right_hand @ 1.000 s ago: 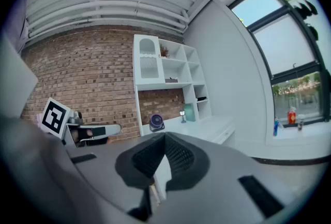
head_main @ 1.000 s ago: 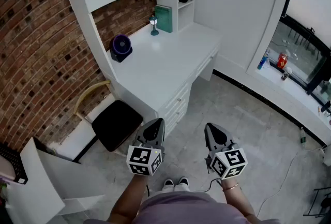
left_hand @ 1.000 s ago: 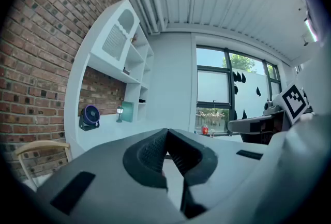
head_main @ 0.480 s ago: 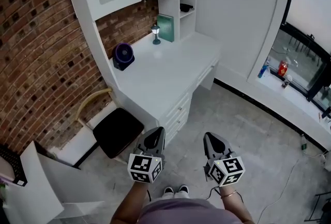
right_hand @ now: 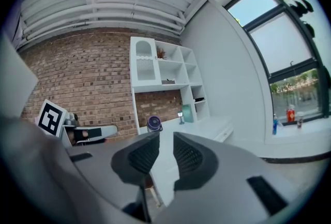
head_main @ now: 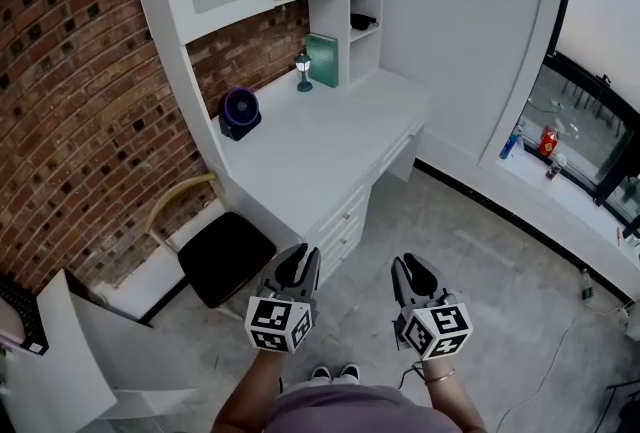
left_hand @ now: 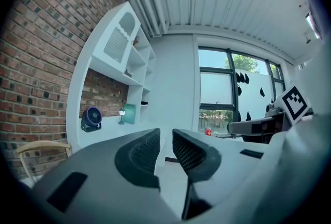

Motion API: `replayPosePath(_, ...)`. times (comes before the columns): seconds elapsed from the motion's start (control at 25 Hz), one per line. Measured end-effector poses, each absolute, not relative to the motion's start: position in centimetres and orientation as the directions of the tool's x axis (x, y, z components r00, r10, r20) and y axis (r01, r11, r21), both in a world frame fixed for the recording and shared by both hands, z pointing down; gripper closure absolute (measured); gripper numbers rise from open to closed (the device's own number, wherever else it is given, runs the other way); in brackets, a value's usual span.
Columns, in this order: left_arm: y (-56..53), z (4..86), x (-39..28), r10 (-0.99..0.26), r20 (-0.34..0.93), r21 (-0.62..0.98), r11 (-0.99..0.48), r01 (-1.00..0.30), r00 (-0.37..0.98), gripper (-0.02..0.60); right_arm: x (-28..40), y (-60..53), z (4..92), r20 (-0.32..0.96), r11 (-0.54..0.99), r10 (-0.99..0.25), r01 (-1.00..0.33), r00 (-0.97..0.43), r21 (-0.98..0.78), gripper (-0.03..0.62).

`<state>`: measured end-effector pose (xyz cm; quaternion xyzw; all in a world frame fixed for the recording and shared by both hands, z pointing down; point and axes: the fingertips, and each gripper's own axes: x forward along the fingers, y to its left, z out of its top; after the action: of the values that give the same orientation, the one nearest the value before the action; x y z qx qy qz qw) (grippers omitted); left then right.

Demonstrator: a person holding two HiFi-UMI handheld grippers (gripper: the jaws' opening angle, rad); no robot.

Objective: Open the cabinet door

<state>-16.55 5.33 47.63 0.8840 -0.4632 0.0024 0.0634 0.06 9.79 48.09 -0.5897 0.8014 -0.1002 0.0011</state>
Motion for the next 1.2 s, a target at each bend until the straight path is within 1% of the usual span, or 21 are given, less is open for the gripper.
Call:
replayPosePath(0.12,5.2,47.6,-16.1,-0.822,0.061,0.124,-0.557,-0.821,0.566,0.508,0.4,9.6,48.0,0.113,0.294,-0.943,-0.941,-0.315,-0.169,0.502)
replayPosePath(0.2,5.2,47.5,-15.7,-0.823,0.057,0.133,-0.555,-0.821,0.565,0.479,0.8,9.6,48.0,0.112,0.302,-0.94,-0.938,-0.322,-0.167,0.478)
replayPosePath(0.32,5.4,47.5,-14.9,-0.825,0.051,0.143,-0.552,-0.822,0.563,0.456,1.4,9.5,47.9,0.101,0.317,-0.936,-0.934,-0.336,-0.167,0.455)
replayPosePath(0.48,5.7,47.8,-13.8,-0.827,0.058,0.155,-0.546,-0.823,0.559,0.395,1.8,9.6,48.0,0.095,0.342,-0.927,-0.922,-0.362,-0.182,0.43)
replayPosePath(0.68,5.1,47.8,-12.3,-0.818,0.069,0.121,-0.562,-0.819,0.571,0.338,2.4,8.9,48.1,0.093,0.358,-0.92,-0.912,-0.382,-0.201,0.392)
replayPosePath(0.8,4.1,47.9,-11.8,-0.814,0.069,0.103,-0.569,-0.816,0.576,0.333,2.7,7.8,48.3,0.09,0.362,-0.918,-0.908,-0.387,-0.211,0.379)
replayPosePath(1.04,0.0,48.2,-11.7,-0.817,0.073,0.1,-0.564,-0.82,0.572,0.333,2.8,3.8,48.8,0.083,0.363,-0.917,-0.903,-0.39,-0.23,0.375)
replayPosePath(1.2,-4.6,48.3,-12.0,-0.823,0.079,0.09,-0.557,-0.826,0.563,0.357,3.3,-0.2,48.9,0.082,0.356,-0.92,-0.905,-0.383,-0.233,0.375)
